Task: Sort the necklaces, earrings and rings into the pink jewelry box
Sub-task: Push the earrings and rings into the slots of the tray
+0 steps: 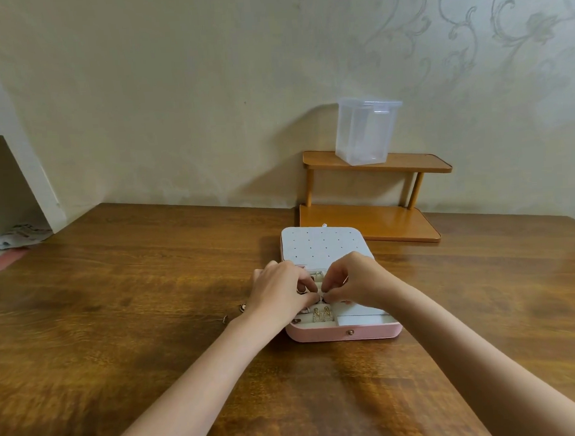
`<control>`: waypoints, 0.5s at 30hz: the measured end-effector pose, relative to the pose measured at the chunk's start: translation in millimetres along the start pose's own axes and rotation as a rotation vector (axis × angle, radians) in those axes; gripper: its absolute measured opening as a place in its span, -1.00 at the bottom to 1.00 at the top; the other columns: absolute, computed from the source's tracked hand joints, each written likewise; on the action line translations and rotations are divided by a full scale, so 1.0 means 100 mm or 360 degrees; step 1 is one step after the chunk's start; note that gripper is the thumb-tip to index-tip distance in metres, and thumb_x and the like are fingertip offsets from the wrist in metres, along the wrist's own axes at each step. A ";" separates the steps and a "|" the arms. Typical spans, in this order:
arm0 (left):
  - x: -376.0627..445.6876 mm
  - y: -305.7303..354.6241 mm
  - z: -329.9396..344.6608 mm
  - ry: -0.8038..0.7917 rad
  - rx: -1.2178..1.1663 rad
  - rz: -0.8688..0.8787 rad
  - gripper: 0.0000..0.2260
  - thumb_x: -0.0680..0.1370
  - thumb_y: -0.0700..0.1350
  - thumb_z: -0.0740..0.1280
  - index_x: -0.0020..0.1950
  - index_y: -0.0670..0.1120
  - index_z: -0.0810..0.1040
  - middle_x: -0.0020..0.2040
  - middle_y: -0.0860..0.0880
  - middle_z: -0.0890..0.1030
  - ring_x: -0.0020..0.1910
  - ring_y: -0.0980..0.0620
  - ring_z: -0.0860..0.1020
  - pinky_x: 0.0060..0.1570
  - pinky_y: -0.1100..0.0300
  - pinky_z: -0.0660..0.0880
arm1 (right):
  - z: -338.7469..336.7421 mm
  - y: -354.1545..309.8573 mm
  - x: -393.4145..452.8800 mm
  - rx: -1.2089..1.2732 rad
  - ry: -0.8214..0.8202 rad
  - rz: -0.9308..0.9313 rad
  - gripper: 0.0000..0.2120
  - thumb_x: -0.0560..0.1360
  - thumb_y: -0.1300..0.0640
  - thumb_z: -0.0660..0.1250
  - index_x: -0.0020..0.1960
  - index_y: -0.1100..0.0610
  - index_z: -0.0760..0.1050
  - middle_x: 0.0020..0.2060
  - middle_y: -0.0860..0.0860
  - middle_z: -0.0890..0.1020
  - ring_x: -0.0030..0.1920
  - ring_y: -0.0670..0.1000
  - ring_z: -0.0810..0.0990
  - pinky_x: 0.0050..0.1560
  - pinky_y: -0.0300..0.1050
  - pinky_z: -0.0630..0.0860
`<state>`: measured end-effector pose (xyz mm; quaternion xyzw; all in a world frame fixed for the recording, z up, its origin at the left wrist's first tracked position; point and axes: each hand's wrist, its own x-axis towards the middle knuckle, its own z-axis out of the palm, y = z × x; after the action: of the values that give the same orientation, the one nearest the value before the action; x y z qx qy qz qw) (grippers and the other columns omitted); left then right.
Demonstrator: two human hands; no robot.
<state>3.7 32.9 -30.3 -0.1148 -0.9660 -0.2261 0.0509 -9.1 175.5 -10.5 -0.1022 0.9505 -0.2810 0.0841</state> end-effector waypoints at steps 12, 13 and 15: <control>-0.11 -0.28 -0.37 0.0186 -0.0157 -0.0029 -0.88 0.52 -0.05 0.33 0.01 0.05 0.64 -0.14 0.16 0.55 -0.11 0.15 0.40 0.03 0.19 0.34 | -0.03 -0.31 0.10 -0.0111 0.0327 -0.0330 -0.86 0.49 0.25 0.32 -0.02 0.19 0.63 -0.19 0.03 0.66 -0.27 -0.11 0.54 -0.23 -0.41 0.48; -0.15 -0.38 -0.44 0.0194 -0.0184 -0.0068 -0.89 0.52 -0.08 0.33 -0.02 0.04 0.65 -0.16 0.15 0.56 -0.17 0.18 0.41 -0.05 0.26 0.39 | 0.03 -0.38 0.10 -0.0145 0.0293 -0.0435 -0.85 0.49 0.25 0.32 -0.01 0.18 0.64 -0.15 0.03 0.67 -0.23 -0.10 0.55 -0.21 -0.41 0.48; -0.23 -0.55 -0.52 0.0161 -0.0162 -0.0154 -0.89 0.52 -0.11 0.34 -0.03 0.03 0.65 -0.08 0.08 0.63 -0.17 0.20 0.47 -0.22 0.39 0.36 | 0.20 -0.52 0.12 -0.0237 0.0179 -0.0621 -0.84 0.50 0.23 0.31 0.01 0.16 0.65 -0.08 0.05 0.67 -0.12 -0.05 0.59 -0.05 -0.25 0.53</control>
<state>14.7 -43.4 -10.8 -0.0590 -0.9538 -0.2828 0.0828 -8.8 119.2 0.2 -0.2744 0.9340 -0.2262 -0.0328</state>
